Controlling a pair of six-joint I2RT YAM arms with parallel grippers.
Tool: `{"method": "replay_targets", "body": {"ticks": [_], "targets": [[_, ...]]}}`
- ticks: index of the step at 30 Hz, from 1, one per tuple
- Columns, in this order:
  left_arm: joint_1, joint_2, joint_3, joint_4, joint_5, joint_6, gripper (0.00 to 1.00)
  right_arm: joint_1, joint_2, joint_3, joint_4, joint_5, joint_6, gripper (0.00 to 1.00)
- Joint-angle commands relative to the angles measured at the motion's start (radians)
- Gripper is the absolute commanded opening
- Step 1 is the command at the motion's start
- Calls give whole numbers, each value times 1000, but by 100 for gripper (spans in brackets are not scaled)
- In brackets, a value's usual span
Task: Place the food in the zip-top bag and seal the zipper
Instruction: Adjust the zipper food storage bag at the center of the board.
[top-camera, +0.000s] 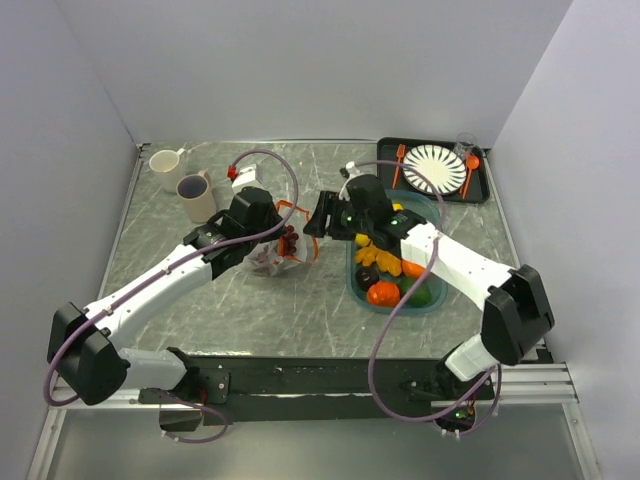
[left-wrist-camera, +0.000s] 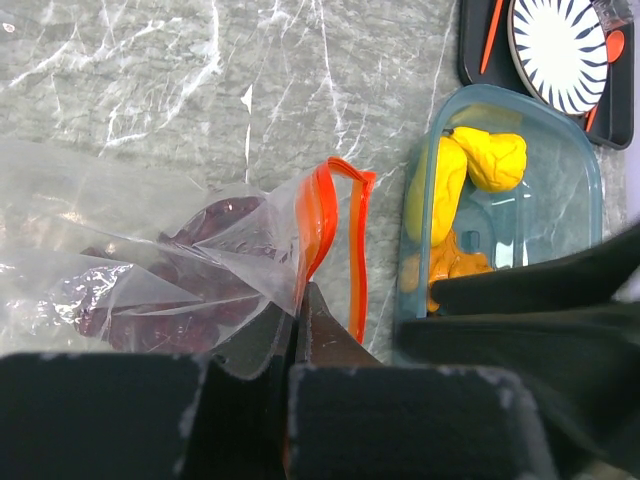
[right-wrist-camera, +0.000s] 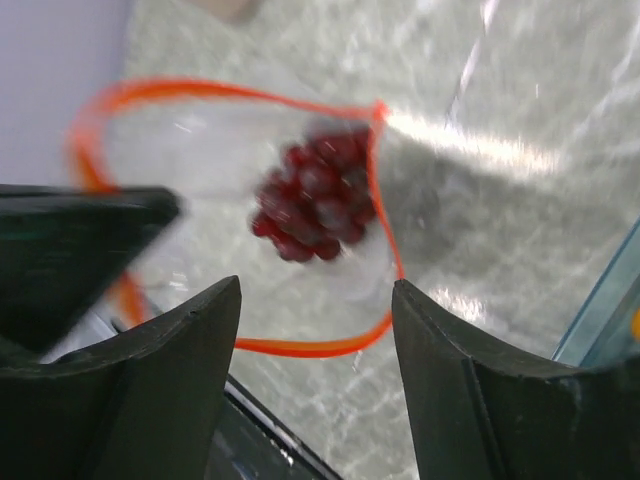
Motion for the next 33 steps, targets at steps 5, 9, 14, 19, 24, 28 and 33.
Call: {"method": "replay_targets", "body": {"ticks": [5, 9, 14, 19, 24, 28, 33], "targets": [[-1, -46, -4, 28, -9, 5, 1, 9, 85, -40, 24, -63, 34, 66], [-1, -48, -10, 31, 0, 3, 1, 6, 132, -6, -2, -71, 17, 61], [-1, -42, -16, 25, 5, 1, 1, 9, 180, 23, 16, -135, 20, 33], [-1, -40, -39, 18, -35, 47, 1, 7, 128, 46, 51, -143, 2, 0], [5, 14, 3, -156, -193, 66, 1, 12, 47, 178, 70, -159, -32, 0], [23, -92, 10, -188, -244, 18, 1, 15, 75, 342, 9, -219, -104, 0], [71, -184, 43, -157, -178, 18, 1, 16, 140, 510, -111, -215, -130, 0]]}}
